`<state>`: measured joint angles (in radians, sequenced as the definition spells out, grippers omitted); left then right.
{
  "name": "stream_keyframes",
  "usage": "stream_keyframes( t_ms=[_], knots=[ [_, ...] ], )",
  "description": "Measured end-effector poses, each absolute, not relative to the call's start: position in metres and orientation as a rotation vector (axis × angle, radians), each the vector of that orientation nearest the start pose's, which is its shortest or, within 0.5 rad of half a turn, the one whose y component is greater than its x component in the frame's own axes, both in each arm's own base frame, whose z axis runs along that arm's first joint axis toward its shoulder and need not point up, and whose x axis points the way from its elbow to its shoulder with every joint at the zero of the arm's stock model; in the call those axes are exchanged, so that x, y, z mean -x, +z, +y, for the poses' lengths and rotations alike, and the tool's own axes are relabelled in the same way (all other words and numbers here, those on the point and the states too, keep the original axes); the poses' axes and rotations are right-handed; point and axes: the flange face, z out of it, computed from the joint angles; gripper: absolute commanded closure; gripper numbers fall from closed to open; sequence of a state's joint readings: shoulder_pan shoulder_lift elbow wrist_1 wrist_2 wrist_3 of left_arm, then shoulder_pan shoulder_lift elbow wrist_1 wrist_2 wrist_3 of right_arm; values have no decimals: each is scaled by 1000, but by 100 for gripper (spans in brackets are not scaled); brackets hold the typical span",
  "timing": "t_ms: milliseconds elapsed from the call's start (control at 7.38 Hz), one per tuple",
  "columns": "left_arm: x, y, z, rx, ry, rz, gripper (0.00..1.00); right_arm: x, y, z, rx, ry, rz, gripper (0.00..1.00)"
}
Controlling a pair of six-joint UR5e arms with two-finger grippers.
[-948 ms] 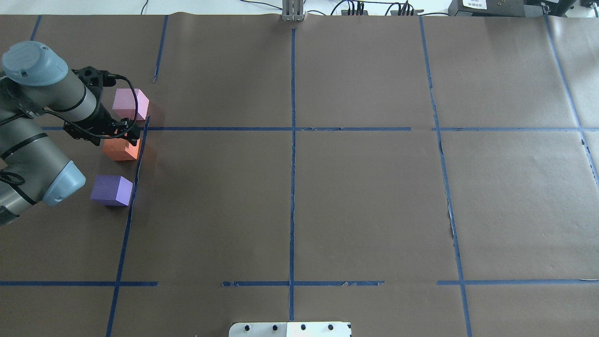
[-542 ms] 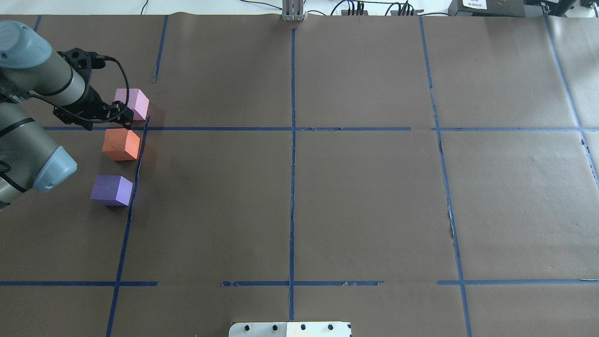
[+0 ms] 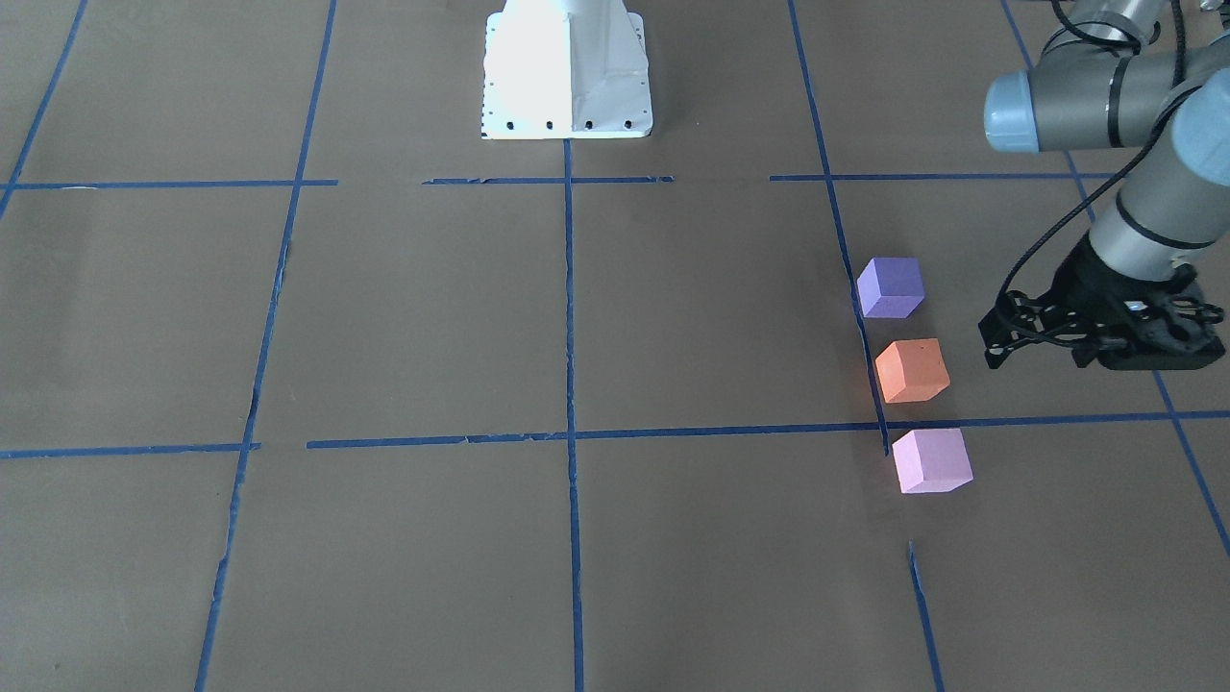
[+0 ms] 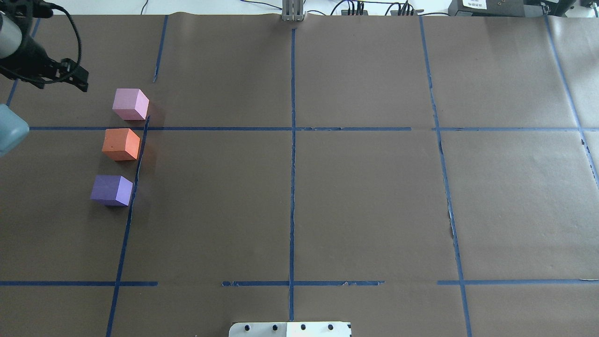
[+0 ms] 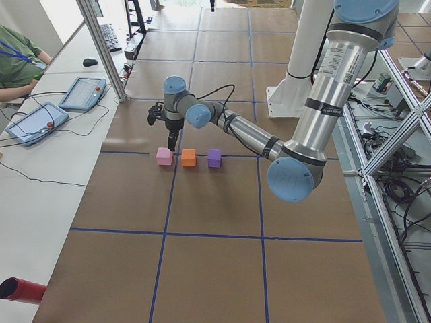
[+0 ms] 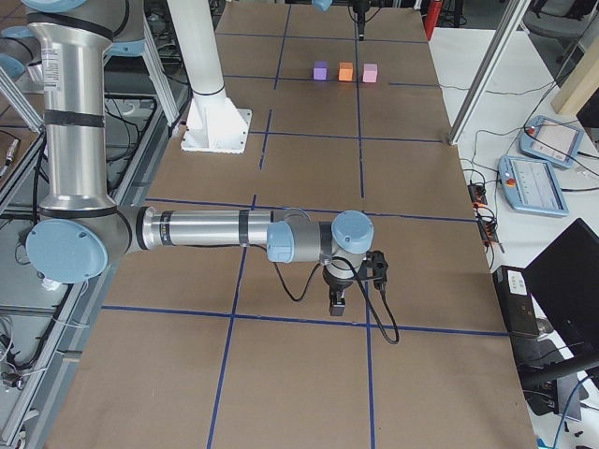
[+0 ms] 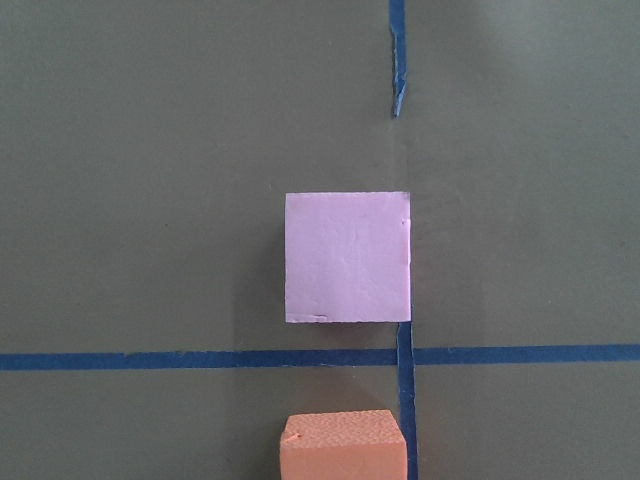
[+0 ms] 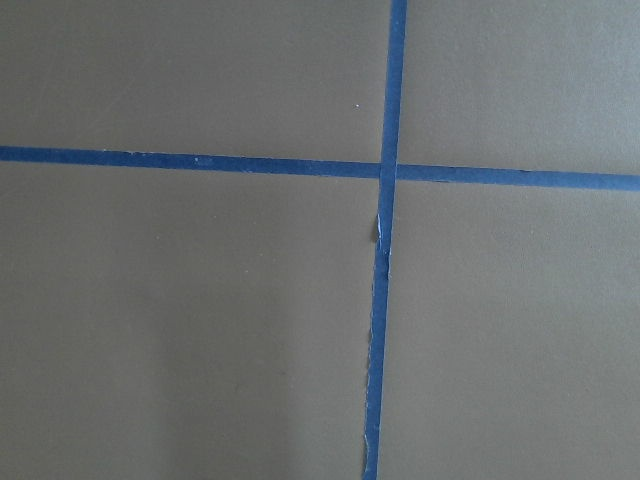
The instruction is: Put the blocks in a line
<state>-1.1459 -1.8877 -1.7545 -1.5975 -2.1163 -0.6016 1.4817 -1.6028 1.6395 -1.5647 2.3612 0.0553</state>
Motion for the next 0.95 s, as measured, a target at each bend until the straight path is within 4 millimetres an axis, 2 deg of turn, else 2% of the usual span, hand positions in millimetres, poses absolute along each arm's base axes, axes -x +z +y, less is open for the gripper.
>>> stream_keyframes(
  t_ms=[135,271,406,542,677,948],
  knots=[
    [-132,415,-590,-181,-20,689,0,-20,638,-485,16,-49,-791,0],
    [-87,446,-585,-165,15,683,0,-20,638,-485,16,-49,-791,0],
    [-50,485,-574,-137,54,702,0,-19,638,-485,16,-49,-792,0],
    [-23,523,-560,-100,69,737,0,-19,639,-485,17,-49,-792,0],
    [-6,556,-548,-58,60,761,0,-20,639,-485,17,-49,-791,0],
    [6,604,-533,18,25,771,0,-20,639,-485,17,-49,-791,0]
  ],
)
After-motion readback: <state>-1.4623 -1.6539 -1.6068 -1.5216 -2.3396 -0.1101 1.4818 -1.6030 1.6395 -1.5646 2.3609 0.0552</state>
